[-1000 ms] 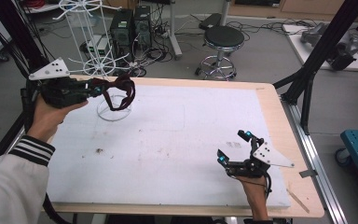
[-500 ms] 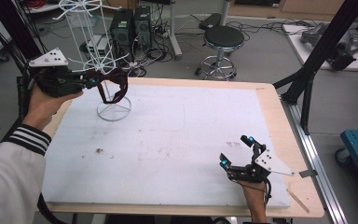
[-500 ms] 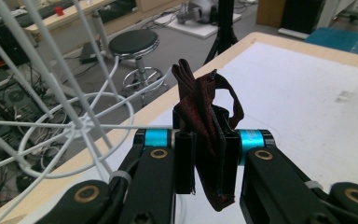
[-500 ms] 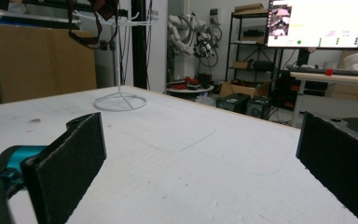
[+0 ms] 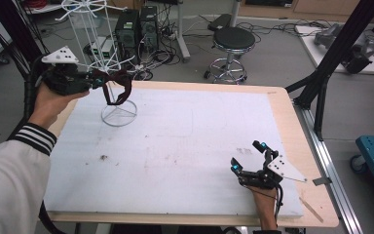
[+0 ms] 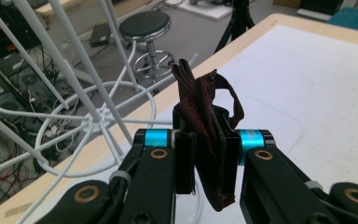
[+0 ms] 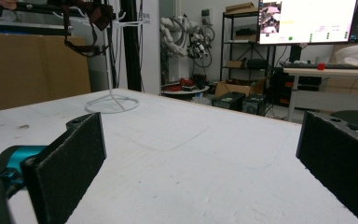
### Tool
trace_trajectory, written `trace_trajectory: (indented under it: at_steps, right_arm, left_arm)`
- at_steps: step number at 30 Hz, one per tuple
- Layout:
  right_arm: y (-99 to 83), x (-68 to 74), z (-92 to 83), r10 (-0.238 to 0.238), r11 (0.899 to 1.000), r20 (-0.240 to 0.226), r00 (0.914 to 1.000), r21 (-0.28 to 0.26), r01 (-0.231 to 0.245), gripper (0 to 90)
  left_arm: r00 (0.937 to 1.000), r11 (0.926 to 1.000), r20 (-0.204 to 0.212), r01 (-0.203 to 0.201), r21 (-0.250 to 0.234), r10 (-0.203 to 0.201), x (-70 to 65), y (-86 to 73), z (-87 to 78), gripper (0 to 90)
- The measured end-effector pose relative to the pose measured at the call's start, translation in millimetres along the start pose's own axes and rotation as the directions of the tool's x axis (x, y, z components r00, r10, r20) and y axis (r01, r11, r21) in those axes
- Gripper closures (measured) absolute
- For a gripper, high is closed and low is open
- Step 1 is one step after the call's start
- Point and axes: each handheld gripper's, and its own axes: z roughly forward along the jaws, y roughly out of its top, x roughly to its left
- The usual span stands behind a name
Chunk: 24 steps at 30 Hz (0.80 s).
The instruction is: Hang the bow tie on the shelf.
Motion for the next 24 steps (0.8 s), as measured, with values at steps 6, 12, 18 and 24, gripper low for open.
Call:
trace_trajectory:
  at_steps: [6,12,18,24]
  right_arm:
    - [-7.0,-0.8,2.1,0.010,1.000,0.008,0.9999,0.014,-0.010,0.6]
    - [-12.4,-2.0,2.3,0.026,1.000,0.013,0.9996,0.017,-0.026,0.6]
    - [-13.6,-0.7,3.4,0.019,0.999,0.008,0.9998,0.026,-0.019,0.6]
    - [-14.0,0.4,3.5,0.028,0.999,0.004,0.9996,0.031,-0.028,0.6]
  left_arm:
    - [0.9999,0.9998,-0.016,0.000,0.020,0.000,2.2,-1.1,8.3,81.4]
    - [0.9997,0.9999,-0.024,0.006,0.014,-0.006,4.2,-1.3,12.7,81.4]
    - [0.9996,0.9999,-0.026,0.013,0.004,-0.013,4.7,-0.9,15.4,81.3]
    - [0.9998,0.9999,-0.016,0.013,0.006,-0.013,4.4,-0.2,17.5,81.2]
